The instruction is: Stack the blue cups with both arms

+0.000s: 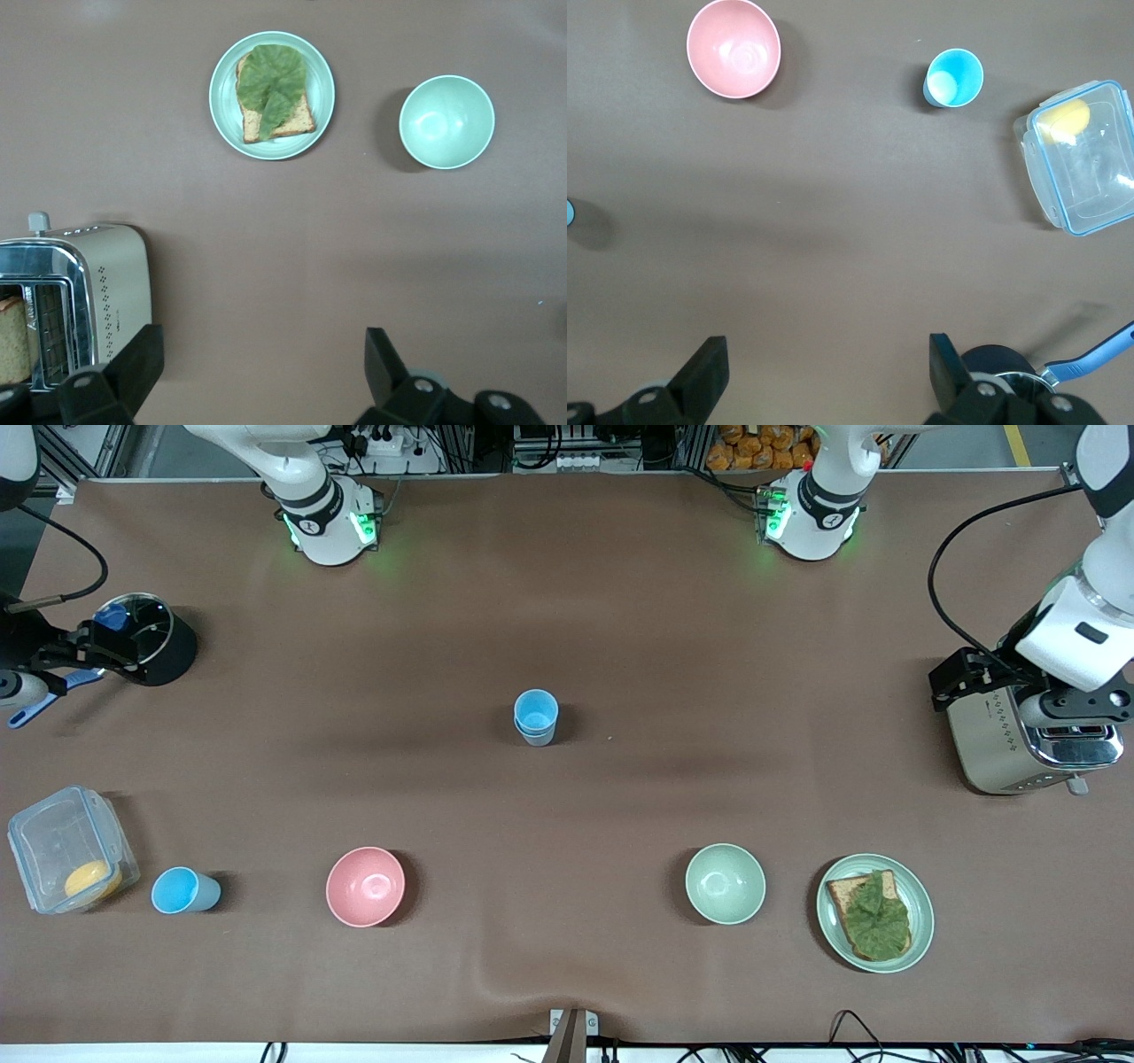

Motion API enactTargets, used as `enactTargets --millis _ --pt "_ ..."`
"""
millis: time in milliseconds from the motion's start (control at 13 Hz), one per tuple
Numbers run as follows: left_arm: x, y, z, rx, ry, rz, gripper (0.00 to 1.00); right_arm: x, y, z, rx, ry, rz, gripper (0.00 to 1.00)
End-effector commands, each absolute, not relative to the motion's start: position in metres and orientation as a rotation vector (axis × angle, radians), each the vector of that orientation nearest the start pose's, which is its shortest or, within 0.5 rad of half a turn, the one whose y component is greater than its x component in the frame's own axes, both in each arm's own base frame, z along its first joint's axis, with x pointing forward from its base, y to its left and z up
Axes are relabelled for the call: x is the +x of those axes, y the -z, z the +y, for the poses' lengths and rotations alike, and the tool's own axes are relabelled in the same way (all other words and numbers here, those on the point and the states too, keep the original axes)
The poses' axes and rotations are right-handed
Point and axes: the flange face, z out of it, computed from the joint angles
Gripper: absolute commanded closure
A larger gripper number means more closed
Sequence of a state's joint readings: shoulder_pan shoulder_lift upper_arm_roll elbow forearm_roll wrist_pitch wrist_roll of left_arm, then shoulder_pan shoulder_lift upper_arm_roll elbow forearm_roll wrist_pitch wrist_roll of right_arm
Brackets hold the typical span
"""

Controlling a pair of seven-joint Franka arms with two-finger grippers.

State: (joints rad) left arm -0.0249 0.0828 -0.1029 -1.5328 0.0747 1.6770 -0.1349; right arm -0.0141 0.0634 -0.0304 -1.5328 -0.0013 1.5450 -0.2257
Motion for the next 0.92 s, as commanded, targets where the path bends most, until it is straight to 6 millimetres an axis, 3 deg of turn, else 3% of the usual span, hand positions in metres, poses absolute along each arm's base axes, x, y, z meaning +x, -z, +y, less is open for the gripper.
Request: enactTargets --millis 0,385,846 --pt "0.575 -0.613 -0.058 -3.099 0.091 0.012 0.0 0.571 -0.609 -0.024 -3.121 -0.091 -0.298 0.0" --pt "0.545 -0.63 -0.064 -3.119 -0.015 0.014 0.0 0.57 -0.609 -0.023 -3.126 -0.097 -0.303 0.0" --pt "0.539 -0.627 -0.067 -3.151 -0.039 0.02 0.0 0.569 -0.609 -0.022 -3.126 -0.1 -0.303 0.0"
